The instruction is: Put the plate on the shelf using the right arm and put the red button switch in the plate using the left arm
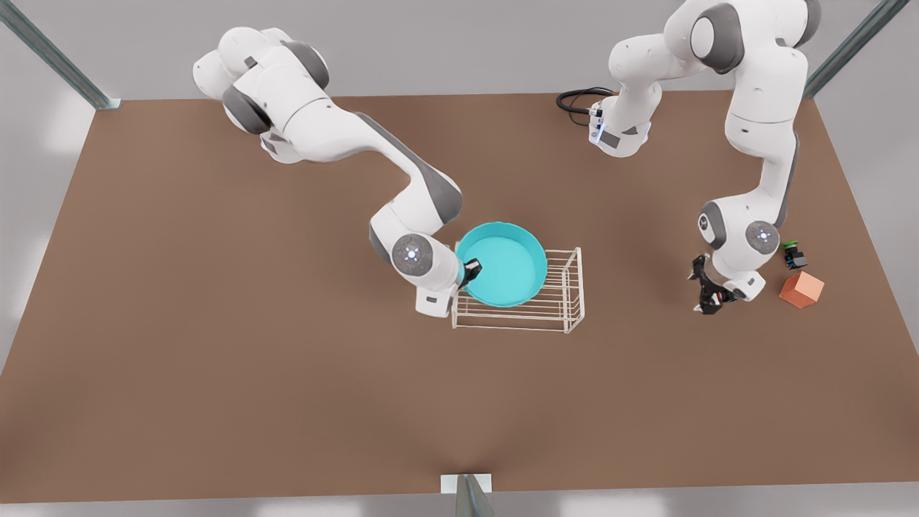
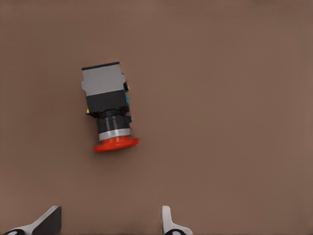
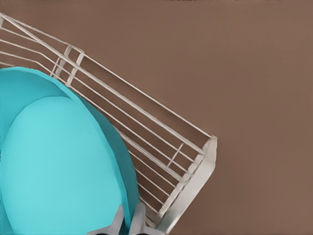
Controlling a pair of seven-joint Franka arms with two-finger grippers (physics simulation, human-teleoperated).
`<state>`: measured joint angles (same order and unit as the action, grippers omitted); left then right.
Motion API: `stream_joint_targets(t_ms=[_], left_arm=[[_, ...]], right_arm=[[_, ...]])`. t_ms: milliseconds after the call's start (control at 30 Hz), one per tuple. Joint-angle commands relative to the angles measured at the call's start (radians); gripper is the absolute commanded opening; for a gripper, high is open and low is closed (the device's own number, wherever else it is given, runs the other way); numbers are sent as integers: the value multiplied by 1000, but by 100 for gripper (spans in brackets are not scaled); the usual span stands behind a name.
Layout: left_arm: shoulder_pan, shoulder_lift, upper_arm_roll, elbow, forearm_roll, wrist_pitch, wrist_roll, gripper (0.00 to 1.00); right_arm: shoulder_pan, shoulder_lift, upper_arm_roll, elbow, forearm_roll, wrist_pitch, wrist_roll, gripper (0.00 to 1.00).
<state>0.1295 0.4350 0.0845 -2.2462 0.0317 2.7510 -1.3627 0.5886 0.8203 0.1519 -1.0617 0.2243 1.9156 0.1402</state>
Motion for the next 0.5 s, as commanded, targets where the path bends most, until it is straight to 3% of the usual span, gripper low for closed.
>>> stream_joint_targets(t_ms=[0,133,167,200,333,467], left_arm=[[1,28,17,27,80,84,-455,100],[1,31,61,10,266,81,-455,100],[1,31,84,10,318,79,-455,100],[2,31,98,11,352,79,-455,100],[2,33,120,2,386,79,-432,100],[4,44,141,-3,390,81,-424,100]], right_arm=[[8,11,0,6,4,117,461,21],[22,14,3,6,23,157,484,26],[20,16,-2,6,23,157,480,91],[17,14,-6,6,23,154,475,100],[-153,-239,3,-4,7,-141,372,100],[-390,-382,-2,-3,-6,-381,216,100]])
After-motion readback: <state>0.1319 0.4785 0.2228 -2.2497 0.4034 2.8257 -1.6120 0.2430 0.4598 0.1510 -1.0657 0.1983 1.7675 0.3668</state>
